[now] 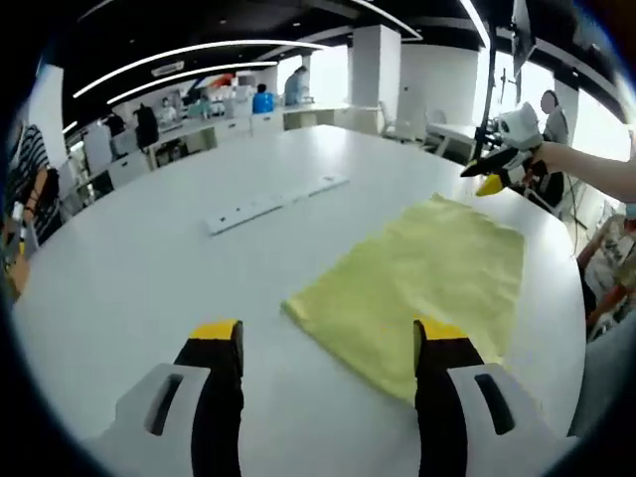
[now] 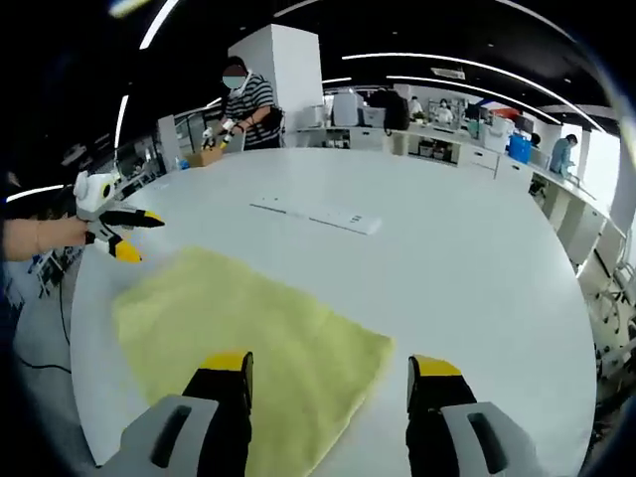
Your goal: Fold the garment on the visible template until the final outline fits inside the template.
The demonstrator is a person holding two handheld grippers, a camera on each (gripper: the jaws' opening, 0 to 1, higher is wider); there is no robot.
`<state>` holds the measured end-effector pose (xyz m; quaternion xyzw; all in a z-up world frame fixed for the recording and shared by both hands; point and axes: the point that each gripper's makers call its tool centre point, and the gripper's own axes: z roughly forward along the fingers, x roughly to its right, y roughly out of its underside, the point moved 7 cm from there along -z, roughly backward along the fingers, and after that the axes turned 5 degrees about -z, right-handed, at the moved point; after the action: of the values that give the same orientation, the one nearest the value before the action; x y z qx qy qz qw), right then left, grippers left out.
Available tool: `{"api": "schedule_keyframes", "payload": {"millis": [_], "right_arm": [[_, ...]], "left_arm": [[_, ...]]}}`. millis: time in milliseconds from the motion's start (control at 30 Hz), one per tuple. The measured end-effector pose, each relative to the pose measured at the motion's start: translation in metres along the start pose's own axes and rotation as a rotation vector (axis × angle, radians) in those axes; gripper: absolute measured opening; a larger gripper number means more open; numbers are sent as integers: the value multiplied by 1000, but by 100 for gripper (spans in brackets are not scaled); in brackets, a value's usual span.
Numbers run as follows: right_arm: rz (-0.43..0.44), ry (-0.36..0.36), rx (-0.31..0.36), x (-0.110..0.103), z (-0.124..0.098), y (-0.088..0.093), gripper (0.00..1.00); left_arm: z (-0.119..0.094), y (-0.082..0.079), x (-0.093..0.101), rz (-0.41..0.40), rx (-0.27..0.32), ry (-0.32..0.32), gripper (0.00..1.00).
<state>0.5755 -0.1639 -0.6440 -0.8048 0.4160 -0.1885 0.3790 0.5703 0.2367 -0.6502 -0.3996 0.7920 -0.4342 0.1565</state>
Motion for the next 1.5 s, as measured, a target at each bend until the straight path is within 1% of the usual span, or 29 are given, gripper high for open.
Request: {"api": "schedule_keyframes", "payload": {"millis": [200, 267, 333, 400, 467, 600, 700, 833, 933, 1000, 1100, 1167, 1267, 1300, 1367, 1467, 1500], "right_arm": [[-19, -26, -3, -15, -18, 7, 60], [-25, -32, -4, -20, -23, 11, 59], [-22, -36, -6, -24, -28, 14, 58], [-20, -39, -8, -28, -33, 20, 57], [-18, -39, -8, -32, -36, 24, 55], [-16, -37, -21, -41, -42, 38, 51], [-3, -33, -19, -47, -47, 47, 48], [14, -37, -20, -54, -51, 55, 46], [25, -33, -21, -58, -53, 64, 43], [37, -32, -20, -61, -55, 68, 42], [49, -30, -24, -65, -56, 74, 41], [58, -28, -26, -67, -58, 79, 39], [78, -26, -32, -66, -58, 87, 38], [86, -25, -36, -66, -57, 90, 37], [91, -25, -41, -68, -58, 94, 36], [102, -26, -47, -67, -58, 99, 34], [106, -26, -48, -67, -58, 101, 33]], "left_arm": [[-17, 12, 10, -23, 10, 19, 67], [-23, 14, 14, -23, 10, 15, 63], [-29, 15, 17, -28, 34, 17, 62], [-33, 17, 20, -31, 38, 16, 61], [-36, 21, 23, -29, 40, 14, 59], [-42, 32, 31, -45, 39, 20, 52], [-46, 40, 37, -58, 45, 26, 47], [-48, 50, 43, -68, 44, 32, 37], [-49, 57, 49, -83, 46, 44, 32], [-48, 64, 53, -99, 36, 47, 29], [-46, 72, 59, -138, 28, 66, 23], [-44, 77, 65, -190, 29, 89, 21], [-41, 82, 67, -213, 34, 92, 18], [-40, 84, 67, -254, 40, 94, 18], [-39, 85, 67, -287, 58, 101, 17], [-38, 90, 66, -349, 70, 107, 16], [-37, 91, 65, -355, 69, 103, 15]]}}
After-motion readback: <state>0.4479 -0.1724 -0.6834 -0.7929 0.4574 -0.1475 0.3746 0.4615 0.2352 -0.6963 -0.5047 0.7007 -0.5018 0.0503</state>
